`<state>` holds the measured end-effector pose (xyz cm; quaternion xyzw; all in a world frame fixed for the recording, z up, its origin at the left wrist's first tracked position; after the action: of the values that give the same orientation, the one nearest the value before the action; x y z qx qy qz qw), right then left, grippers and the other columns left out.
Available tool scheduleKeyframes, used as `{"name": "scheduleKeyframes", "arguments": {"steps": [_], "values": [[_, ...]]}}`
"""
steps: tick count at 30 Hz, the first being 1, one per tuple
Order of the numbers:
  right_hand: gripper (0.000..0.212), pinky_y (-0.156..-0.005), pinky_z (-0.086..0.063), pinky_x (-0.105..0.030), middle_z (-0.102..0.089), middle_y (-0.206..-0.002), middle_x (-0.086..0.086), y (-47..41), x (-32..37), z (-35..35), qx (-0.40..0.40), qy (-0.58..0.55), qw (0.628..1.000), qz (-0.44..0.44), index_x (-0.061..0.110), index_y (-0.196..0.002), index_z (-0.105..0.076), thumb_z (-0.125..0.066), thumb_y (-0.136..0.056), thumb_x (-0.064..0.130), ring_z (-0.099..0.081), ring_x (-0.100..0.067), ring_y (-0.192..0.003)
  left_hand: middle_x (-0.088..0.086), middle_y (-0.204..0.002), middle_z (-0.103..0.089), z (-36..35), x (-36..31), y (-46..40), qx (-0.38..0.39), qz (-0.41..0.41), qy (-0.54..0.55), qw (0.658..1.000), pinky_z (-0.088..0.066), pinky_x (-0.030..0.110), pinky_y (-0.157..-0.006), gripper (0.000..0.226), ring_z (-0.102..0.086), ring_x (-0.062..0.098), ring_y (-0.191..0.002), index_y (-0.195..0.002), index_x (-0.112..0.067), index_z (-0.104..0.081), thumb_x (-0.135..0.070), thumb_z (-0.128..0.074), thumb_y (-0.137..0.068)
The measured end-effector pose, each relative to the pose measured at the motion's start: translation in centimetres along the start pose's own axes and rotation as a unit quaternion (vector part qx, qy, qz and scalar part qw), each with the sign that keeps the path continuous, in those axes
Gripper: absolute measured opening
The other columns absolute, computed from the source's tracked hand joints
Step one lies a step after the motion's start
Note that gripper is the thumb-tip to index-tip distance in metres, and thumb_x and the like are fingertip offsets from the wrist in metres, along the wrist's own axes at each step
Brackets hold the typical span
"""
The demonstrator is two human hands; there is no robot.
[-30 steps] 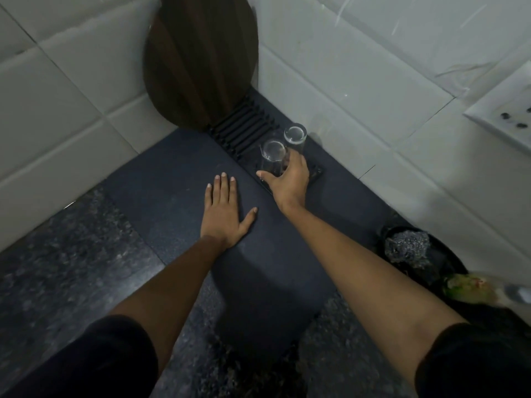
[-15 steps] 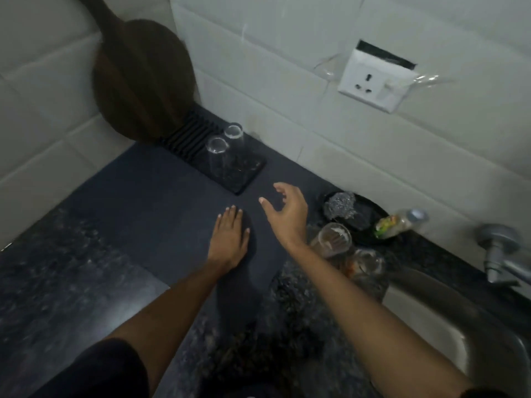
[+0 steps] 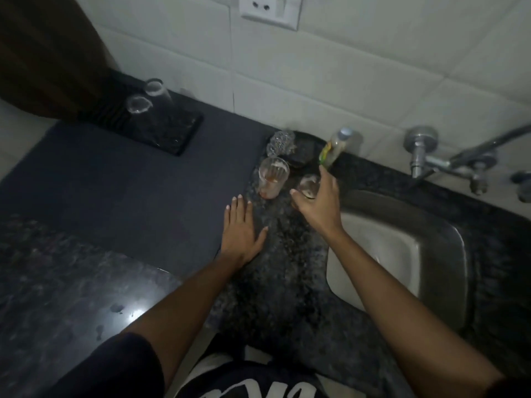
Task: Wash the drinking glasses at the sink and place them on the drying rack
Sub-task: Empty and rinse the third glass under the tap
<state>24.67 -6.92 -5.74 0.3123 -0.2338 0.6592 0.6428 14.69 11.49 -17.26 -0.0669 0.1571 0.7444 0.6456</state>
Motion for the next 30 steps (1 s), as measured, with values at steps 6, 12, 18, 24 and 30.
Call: {"name": "scheduleKeyframes", "arguments": {"steps": [6,12,18,24,30], "values": [[0.084,-0.106,-0.052,-0.046,-0.055,-0.146,-0.008,-0.6,-2.3,-1.1,-0.010,-0.029,0.999,-0.026,0.017,-0.153,-0.041,-0.084,-0.083,0.033,-0.055,-0.026,-0.133,0.028,-0.169,0.002,-1.0,-0.1,0.0,0.006,-0.004,-0.060,0.998,-0.006,0.053,-0.128,0.086,0.004,0.040,-0.158,-0.161,0.005,-0.004,-0.059,-0.015,-0.105],[0.066,-0.091,-0.057,-0.031,-0.071,-0.112,0.004,0.3,-4.8,1.3,-0.083,-0.121,0.986,-0.073,0.020,-0.126,-0.059,-0.095,-0.070,0.028,-0.068,-0.014,-0.102,0.025,-0.169,-0.013,-0.6,-2.3,-0.2,-0.002,-0.018,-0.008,1.000,-0.004,0.046,-0.130,0.077,-0.007,0.037,-0.158,-0.160,0.006,-0.016,-0.048,-0.021,-0.104],[0.061,-0.084,-0.051,-0.015,-0.064,-0.096,0.025,3.9,-9.5,9.6,-0.169,-0.137,0.972,-0.084,0.035,-0.114,-0.056,-0.096,-0.069,0.029,-0.066,-0.005,-0.094,0.022,-0.158,-0.041,1.0,-13.5,0.3,-0.020,-0.127,0.124,0.984,-0.028,0.042,-0.124,0.067,-0.037,0.035,-0.147,-0.153,0.001,-0.040,-0.036,-0.052,-0.098],[0.052,-0.072,-0.044,-0.006,-0.065,-0.087,0.022,5.5,-14.3,20.0,-0.215,-0.128,0.965,-0.078,0.032,-0.105,-0.057,-0.094,-0.068,0.029,-0.062,0.014,-0.079,0.020,-0.156,-0.044,3.9,-25.6,-3.9,-0.037,-0.120,0.186,0.975,-0.038,0.044,-0.117,0.061,-0.041,0.036,-0.144,-0.146,-0.003,-0.050,-0.033,-0.061,-0.094],[0.053,-0.072,-0.040,-0.003,-0.068,-0.093,0.016,4.2,-16.2,27.0,-0.238,-0.101,0.966,-0.025,0.030,-0.107,-0.062,-0.095,-0.066,0.039,-0.063,-0.002,-0.083,0.020,-0.139,-0.061,6.5,-33.3,-7.8,-0.039,-0.068,0.233,0.969,-0.046,0.040,-0.105,0.066,-0.056,0.034,-0.130,-0.142,-0.003,-0.053,-0.044,-0.070,-0.092]]}}
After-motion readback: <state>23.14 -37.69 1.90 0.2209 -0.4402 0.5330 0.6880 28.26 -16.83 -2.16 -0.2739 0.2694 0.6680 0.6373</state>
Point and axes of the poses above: each hand's wrist, its own y-axis away from the middle knuckle, its own z-axis out of the back of the hand, x = y × z, the point moved 8 cm from there along -y, towards the middle knuckle
